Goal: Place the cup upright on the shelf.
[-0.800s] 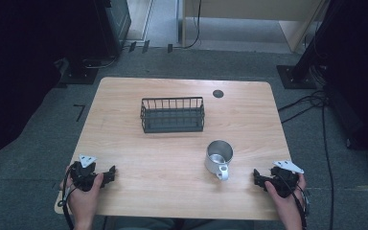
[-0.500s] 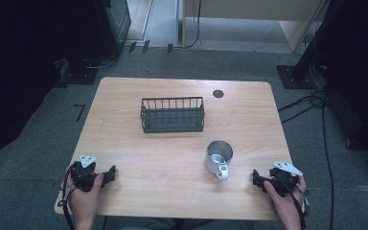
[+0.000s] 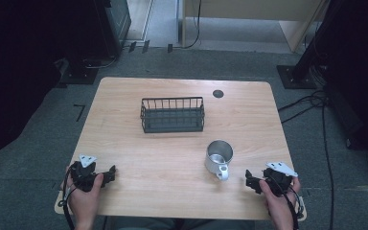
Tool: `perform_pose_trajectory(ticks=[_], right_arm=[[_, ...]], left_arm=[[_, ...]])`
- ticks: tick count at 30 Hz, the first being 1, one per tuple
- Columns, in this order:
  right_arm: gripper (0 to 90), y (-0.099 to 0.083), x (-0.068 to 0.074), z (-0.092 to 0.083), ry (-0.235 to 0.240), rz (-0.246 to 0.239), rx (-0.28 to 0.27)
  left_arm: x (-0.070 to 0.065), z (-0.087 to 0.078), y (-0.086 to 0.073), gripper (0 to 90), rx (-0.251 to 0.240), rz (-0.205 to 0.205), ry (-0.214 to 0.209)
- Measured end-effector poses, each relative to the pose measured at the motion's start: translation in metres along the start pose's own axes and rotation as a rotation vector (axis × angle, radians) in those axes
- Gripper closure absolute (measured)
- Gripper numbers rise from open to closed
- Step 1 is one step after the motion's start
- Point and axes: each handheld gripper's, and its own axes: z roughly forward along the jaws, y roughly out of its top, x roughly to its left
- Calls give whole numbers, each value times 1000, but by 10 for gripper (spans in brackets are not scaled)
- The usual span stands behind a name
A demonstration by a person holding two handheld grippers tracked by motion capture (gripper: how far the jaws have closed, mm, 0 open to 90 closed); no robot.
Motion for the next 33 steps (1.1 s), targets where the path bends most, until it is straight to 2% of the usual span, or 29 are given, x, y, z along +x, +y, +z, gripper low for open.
perform_pose_trajectory(ticks=[5,8,21,22,26,29,33], right_arm=[[0,4,8,-9,20,0,-17],[0,9,17,-19,53,-6,-41],[0,17,43,-38,126,-25,-90],[0,18,47,-42,143,-26,-98],[0,20,58,-43,180,-42,-100],[0,21,64,-43,186,-46,-98],[0,21,75,-40,217,-44,-92]], left_arm=[[0,0,0,0,0,0,0],[0,0,0,0,0,0,0],[0,0,0,0,0,0,0],[0,0,0,0,0,0,0],[0,0,0,0,0,0,0],[0,0,0,0,0,0,0],[0,0,0,0,0,0,0]])
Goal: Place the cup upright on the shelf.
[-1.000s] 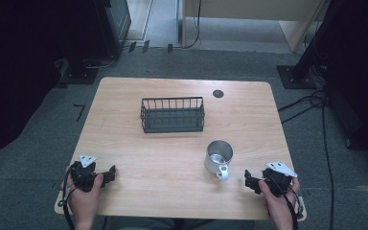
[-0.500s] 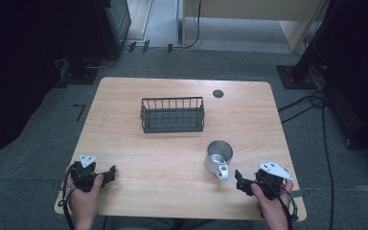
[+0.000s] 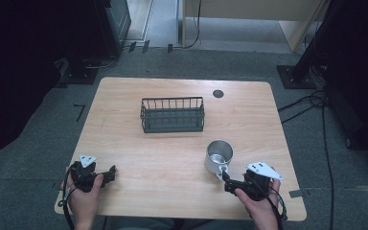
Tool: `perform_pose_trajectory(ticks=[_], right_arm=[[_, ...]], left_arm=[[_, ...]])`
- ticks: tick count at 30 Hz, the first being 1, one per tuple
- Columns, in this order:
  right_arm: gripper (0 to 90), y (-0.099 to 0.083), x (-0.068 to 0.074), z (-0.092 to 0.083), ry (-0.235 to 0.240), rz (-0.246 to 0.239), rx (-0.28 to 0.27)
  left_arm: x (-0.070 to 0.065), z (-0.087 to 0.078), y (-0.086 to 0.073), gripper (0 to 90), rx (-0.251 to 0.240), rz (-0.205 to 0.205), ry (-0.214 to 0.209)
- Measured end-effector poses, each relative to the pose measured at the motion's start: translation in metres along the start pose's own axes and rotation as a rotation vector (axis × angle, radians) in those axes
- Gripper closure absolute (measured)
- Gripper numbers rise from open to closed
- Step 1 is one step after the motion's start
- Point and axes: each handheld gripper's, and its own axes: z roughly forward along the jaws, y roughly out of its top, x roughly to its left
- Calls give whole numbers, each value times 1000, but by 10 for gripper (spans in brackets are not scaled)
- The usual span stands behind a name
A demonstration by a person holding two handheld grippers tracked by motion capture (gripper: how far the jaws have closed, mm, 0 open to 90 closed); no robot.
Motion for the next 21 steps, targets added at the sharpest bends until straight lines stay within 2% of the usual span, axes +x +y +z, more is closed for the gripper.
perform_pose_trajectory(ticks=[1,2,3,6,8,10,11,12,13,15,18,20,21], right_arm=[[0,-1,5,3,21,-14,9],[0,-1,5,3,21,-14,9],[0,-3,10,6,37,-36,30],[40,-6,15,10,23,-53,41],[140,-9,18,13,-2,-56,44],[164,-9,18,14,-6,-53,41],[284,-10,16,13,-14,-54,32],[284,-10,16,13,-14,-54,32],[343,-11,13,12,-3,-53,30],[368,-11,11,11,12,-49,31],[473,-11,2,10,92,-57,53],[487,-11,0,10,105,-59,59],[540,-12,-2,9,130,-61,54]], left_arm=[[0,0,0,0,0,1,0],[0,0,0,0,-1,-1,0],[0,0,0,0,0,0,0],[0,0,0,0,0,0,0],[0,0,0,0,1,1,0],[0,0,0,0,0,0,0],[0,0,0,0,0,0,0],[0,0,0,0,0,0,0],[0,0,0,0,0,0,0],[0,0,0,0,0,0,0],[0,0,0,0,1,1,0],[0,0,0,0,1,0,0],[0,0,0,0,0,0,0]])
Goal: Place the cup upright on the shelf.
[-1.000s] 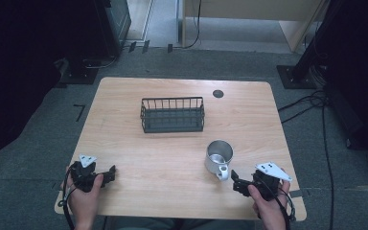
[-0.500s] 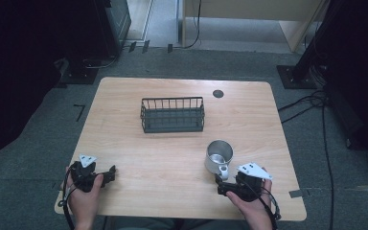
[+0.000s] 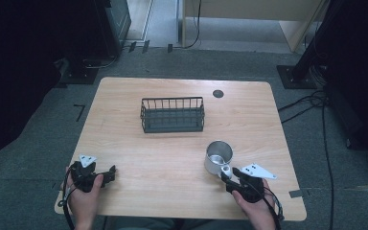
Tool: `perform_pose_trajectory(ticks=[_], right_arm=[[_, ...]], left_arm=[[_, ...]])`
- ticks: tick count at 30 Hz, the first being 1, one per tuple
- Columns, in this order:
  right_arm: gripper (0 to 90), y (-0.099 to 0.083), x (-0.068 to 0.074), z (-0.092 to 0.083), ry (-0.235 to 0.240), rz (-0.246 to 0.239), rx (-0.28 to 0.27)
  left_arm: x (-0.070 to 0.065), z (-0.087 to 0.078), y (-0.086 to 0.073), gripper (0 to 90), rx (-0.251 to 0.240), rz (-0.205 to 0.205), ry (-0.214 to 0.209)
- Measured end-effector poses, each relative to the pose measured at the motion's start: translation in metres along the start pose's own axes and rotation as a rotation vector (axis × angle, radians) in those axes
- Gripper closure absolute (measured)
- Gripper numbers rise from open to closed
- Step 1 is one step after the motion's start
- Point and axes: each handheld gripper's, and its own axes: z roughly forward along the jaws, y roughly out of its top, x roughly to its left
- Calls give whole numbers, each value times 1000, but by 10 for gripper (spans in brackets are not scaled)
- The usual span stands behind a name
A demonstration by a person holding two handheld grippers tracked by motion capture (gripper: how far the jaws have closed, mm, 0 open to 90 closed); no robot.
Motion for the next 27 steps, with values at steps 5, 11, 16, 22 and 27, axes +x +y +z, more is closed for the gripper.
perform_pose_trajectory(ticks=[5,11,16,22,27], right_arm=[[657,-1,-1,3,40,-11,5],[682,2,-7,4,35,-2,3],[679,5,-17,6,89,-21,21],[670,9,-27,6,60,-31,26],[649,9,-31,4,-14,0,-1]], left_arm=[[0,0,0,0,0,1,0],[0,0,0,0,0,1,0],[0,0,0,0,0,1,0],[0,0,0,0,0,0,0],[0,0,0,0,0,0,0]])
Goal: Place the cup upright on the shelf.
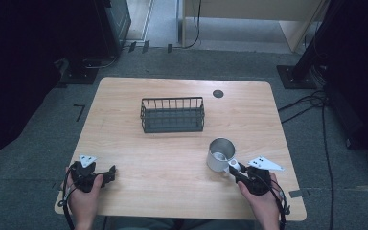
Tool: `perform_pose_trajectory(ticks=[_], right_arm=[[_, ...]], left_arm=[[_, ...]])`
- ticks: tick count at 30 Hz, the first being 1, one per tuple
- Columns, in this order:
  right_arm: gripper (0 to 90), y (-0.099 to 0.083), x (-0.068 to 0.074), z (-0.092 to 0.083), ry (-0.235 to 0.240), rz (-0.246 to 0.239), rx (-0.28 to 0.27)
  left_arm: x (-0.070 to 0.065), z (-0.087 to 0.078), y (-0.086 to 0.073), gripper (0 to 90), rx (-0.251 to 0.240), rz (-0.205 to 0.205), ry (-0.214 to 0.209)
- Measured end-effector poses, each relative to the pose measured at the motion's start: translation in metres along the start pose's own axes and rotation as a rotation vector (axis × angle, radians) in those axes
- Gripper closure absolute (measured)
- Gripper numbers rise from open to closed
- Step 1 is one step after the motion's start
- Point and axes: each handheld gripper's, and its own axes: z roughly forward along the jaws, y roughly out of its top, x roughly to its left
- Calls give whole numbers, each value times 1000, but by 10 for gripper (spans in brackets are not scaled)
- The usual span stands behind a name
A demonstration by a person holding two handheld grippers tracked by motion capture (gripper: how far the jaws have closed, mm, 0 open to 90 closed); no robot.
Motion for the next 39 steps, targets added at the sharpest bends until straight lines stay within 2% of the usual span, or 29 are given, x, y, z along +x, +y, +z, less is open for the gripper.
perform_pose_trajectory(ticks=[1,2,4,6,10,11,14,15,19,22,24,25,26,27,30,32,36,39], right_arm=[[649,0,0,0,0,0,0],[631,-1,-2,-1,-73,14,-21],[638,-3,-6,-2,-113,30,-49],[656,-4,-9,-3,-137,32,-65],[677,-5,-11,-3,-153,21,-72],[690,-5,-12,-2,-174,18,-78],[698,-5,-14,0,-200,35,-89],[698,-5,-16,0,-253,56,-107],[694,-5,-19,0,-334,46,-149],[718,-6,-21,3,-343,46,-139],[721,-6,-23,4,-328,48,-141],[708,-6,-25,7,-277,38,-143],[701,-6,-26,9,-267,32,-144],[708,-6,-27,10,-271,26,-143],[776,-6,-29,12,-280,50,-156],[790,-6,-29,13,-281,69,-168],[821,-7,-27,18,-312,60,-191],[824,-7,-26,19,-321,72,-203]], left_arm=[[0,0,0,0,0,0,0],[0,0,0,0,0,0,0],[0,0,0,0,0,1,0],[0,0,0,0,0,1,0],[0,0,0,0,0,1,0],[0,0,0,0,0,0,0],[0,0,0,0,0,1,0],[0,0,0,0,0,0,0],[0,0,0,0,-1,0,0],[0,0,0,0,0,0,0],[0,0,0,0,0,1,0],[0,0,0,0,-1,-1,0],[0,0,0,0,0,0,0],[0,0,0,0,-1,-1,0],[0,0,0,0,-1,-1,0],[0,0,0,0,-1,-1,0],[0,0,0,0,0,1,0],[0,0,0,0,-1,-1,0]])
